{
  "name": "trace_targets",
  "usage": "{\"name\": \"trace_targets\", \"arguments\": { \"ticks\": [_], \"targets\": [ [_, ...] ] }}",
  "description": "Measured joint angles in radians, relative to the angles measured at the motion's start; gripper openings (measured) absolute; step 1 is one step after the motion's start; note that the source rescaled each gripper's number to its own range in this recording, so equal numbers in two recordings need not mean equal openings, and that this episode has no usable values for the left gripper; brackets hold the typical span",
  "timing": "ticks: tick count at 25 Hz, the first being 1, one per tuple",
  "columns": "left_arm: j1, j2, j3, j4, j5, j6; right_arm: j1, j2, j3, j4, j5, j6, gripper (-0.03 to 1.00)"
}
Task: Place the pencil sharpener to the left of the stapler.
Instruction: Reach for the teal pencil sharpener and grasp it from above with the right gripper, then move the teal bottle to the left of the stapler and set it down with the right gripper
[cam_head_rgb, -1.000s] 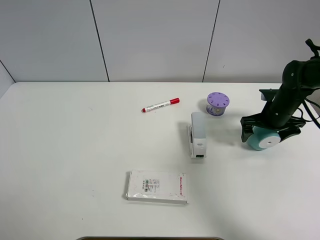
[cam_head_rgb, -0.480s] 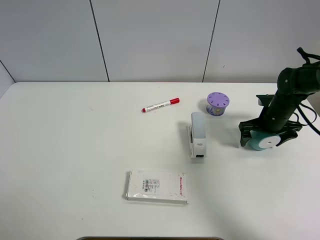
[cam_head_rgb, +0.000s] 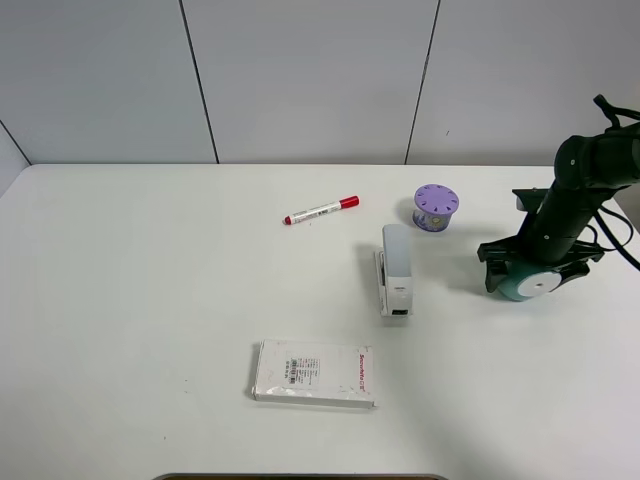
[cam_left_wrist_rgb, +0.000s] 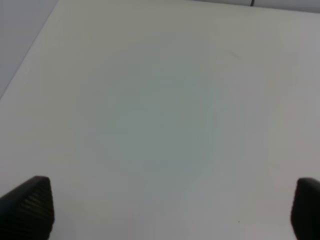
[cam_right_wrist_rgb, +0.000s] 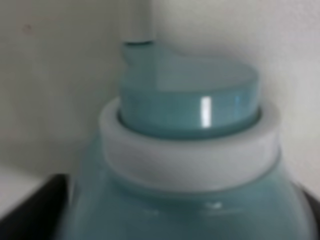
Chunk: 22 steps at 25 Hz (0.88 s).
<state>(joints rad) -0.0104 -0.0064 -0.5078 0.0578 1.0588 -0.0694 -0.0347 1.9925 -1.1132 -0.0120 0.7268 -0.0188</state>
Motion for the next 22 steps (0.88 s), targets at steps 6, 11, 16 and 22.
{"name": "trace_targets", "arguments": {
  "ticks": [6,11,16,22],
  "targets": [
    [0.0,0.0,0.0,0.0,0.0,0.0,-0.001,0.0,0.0,0.0,0.001,0.0,0.02],
    [0.0,0.0,0.0,0.0,0.0,0.0,-0.001,0.0,0.0,0.0,0.001,-0.001,0.02],
    [0.0,0.0,0.0,0.0,0.0,0.0,-0.001,0.0,0.0,0.0,-0.001,-0.001,0.02],
    [0.0,0.0,0.0,0.0,0.0,0.0,-0.001,0.0,0.0,0.0,-0.003,-0.001,0.02]
  ]
}}
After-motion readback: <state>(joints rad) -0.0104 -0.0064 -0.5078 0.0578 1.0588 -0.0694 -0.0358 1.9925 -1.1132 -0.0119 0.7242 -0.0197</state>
